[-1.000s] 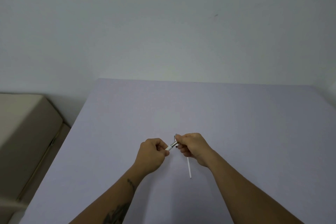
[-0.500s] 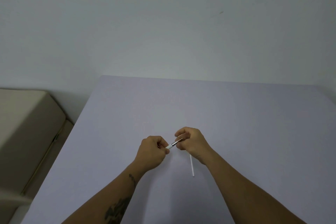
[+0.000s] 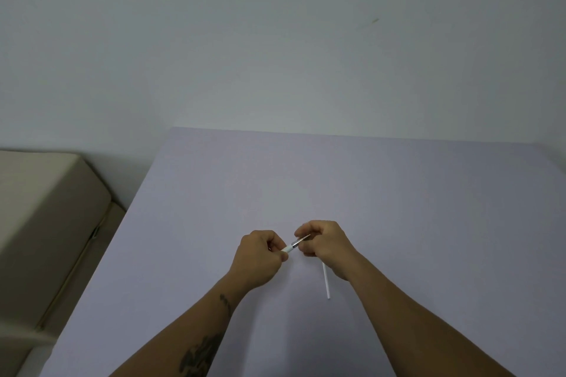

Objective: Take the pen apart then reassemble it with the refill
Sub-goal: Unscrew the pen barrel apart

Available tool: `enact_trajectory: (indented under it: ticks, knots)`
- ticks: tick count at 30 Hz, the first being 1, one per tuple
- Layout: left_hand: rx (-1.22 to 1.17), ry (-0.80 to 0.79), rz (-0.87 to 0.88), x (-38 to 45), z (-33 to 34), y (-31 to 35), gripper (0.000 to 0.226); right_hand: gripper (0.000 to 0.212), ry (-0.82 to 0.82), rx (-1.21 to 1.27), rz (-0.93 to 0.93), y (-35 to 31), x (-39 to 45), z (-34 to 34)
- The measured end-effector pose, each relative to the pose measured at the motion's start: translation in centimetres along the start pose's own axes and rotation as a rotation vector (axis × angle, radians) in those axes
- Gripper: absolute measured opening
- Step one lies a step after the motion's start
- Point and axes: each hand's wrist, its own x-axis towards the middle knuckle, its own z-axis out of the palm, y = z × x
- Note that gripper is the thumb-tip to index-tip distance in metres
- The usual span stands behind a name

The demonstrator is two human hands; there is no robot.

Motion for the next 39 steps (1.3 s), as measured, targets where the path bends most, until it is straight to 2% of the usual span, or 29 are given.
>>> enact_trajectory:
  ticks: [5,7,10,14,19,26,30,35,39]
  knots:
    - [0.003,-0.001,0.001,0.1,0.0,-0.3,0.02,0.011,0.014,0.079,0.051,0.3,-0.1,-0.1]
    - [0.002,0.001,-0.001,0.2,0.1,-0.4,0.021,0.017,0.026,0.064,0.066,0.4,0.0,-0.1]
    - [0.004,-0.006,0.001,0.2,0.3,-0.4,0.016,0.01,0.045,0.07,0.046,0.5,0.0,0.0]
    - [0.005,0.002,0.003,0.3,0.4,-0.4,0.014,0.022,0.066,0.072,0.016,0.5,0.1,0.1]
    - [-0.007,0.017,0.0,0.4,0.2,-0.6,0.013,0.04,-0.004,0.201,0.046,0.3,0.1,0.0]
    - [-0.011,0.026,0.0,0.8,0.1,-0.9,0.008,0.009,0.038,0.232,0.117,0.5,0.2,0.6]
    - [-0.001,0.022,0.006,0.9,0.0,-1.0,0.009,0.012,0.046,0.262,0.131,0.3,0.4,0.9]
    - [0.0,0.024,0.005,1.1,0.1,-1.0,0.011,0.032,-0.022,0.337,0.183,0.2,0.2,0.8]
    - [-0.005,0.022,0.015,1.2,0.0,-0.9,0.01,0.014,-0.014,0.358,0.211,0.4,0.2,1.0]
